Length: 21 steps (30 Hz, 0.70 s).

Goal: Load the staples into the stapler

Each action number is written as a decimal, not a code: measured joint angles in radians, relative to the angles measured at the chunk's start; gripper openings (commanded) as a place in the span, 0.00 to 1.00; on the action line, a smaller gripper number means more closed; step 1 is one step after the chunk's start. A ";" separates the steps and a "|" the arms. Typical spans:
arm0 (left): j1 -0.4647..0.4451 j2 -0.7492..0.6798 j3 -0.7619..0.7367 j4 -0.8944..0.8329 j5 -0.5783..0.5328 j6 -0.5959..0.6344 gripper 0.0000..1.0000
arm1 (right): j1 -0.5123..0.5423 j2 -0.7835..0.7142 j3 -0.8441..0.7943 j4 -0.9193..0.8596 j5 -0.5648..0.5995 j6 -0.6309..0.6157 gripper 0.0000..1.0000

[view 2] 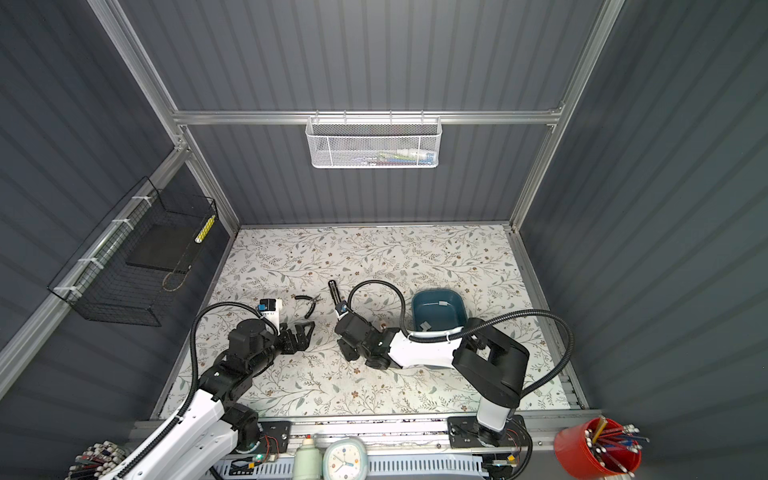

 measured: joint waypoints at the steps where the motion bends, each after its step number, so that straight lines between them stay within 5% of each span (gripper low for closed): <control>1: 0.000 0.000 0.000 0.000 0.000 0.000 0.99 | 0.000 0.000 0.000 0.000 0.000 0.000 0.05; 21: 0.000 0.000 0.000 0.000 0.007 0.000 0.99 | -0.003 0.016 0.000 0.004 -0.001 0.000 0.04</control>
